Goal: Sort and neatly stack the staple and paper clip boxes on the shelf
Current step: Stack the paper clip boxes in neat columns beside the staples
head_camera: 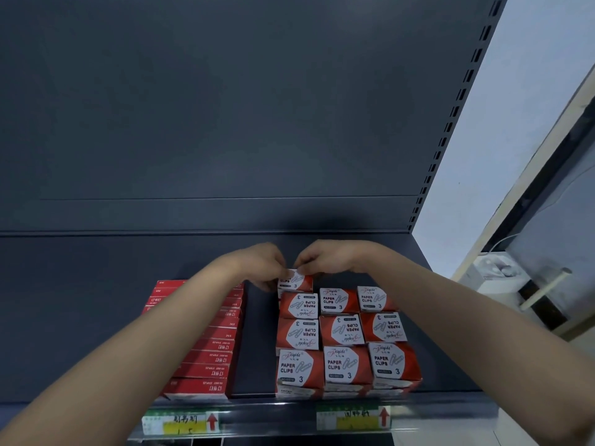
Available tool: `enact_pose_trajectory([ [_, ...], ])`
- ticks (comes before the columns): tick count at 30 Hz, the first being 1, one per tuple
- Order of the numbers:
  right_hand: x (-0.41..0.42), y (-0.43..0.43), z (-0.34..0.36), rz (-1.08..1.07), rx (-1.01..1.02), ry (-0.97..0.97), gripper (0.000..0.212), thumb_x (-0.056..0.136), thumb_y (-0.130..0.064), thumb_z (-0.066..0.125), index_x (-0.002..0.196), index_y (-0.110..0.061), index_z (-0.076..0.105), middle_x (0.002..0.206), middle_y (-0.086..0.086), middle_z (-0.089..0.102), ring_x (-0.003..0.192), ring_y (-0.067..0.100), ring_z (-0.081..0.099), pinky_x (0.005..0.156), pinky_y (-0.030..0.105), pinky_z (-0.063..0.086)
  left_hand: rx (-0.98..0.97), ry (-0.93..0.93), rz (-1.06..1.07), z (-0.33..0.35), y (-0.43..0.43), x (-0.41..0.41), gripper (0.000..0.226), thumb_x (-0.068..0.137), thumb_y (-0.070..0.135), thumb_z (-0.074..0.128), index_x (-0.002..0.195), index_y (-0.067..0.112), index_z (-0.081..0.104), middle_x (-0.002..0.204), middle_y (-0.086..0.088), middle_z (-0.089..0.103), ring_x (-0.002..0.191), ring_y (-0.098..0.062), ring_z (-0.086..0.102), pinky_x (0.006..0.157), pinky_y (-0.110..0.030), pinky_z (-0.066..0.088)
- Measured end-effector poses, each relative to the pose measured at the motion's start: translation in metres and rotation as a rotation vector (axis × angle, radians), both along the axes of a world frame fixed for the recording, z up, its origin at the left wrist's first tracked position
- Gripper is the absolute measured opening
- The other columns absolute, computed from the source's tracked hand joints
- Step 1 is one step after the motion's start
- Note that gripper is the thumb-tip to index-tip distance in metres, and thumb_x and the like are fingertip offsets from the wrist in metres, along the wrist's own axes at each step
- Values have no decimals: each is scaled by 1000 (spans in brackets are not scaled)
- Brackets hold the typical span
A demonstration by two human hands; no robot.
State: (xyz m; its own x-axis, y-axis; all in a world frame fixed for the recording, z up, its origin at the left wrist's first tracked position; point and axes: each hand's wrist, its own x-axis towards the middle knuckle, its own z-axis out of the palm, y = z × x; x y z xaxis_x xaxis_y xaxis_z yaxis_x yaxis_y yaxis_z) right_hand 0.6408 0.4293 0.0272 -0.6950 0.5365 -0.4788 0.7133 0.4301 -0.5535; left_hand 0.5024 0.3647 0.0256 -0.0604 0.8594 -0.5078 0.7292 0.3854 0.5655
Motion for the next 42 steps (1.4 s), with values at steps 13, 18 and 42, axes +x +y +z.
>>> enact_pose_trajectory([
  [13, 54, -10, 10, -331, 35, 381, 43, 97, -41, 42, 132, -17, 50, 134, -1, 55, 117, 10, 52, 99, 25, 37, 203, -324, 474, -8, -36, 24, 61, 96, 50, 36, 144, 12, 30, 151, -7, 33, 138, -25, 31, 111, -37, 25],
  [18, 117, -46, -27, -908, -153, 712, 57, 95, -52, 33, 143, -21, 35, 149, -3, 39, 137, 15, 36, 115, 33, 22, 224, -732, 741, -20, -58, 40, 59, 95, 57, 27, 125, 13, 51, 106, -2, 65, 101, -18, 58, 97, -34, 38],
  [42, 120, -101, -62, -1059, -538, 816, 44, 94, -57, 33, 98, -25, 64, 86, 0, 77, 77, 21, 74, 70, 34, 58, 287, -984, 709, -57, -101, 64, 55, 90, 65, 23, 88, 30, 65, 78, 5, 76, 70, -14, 73, 61, -31, 56],
])
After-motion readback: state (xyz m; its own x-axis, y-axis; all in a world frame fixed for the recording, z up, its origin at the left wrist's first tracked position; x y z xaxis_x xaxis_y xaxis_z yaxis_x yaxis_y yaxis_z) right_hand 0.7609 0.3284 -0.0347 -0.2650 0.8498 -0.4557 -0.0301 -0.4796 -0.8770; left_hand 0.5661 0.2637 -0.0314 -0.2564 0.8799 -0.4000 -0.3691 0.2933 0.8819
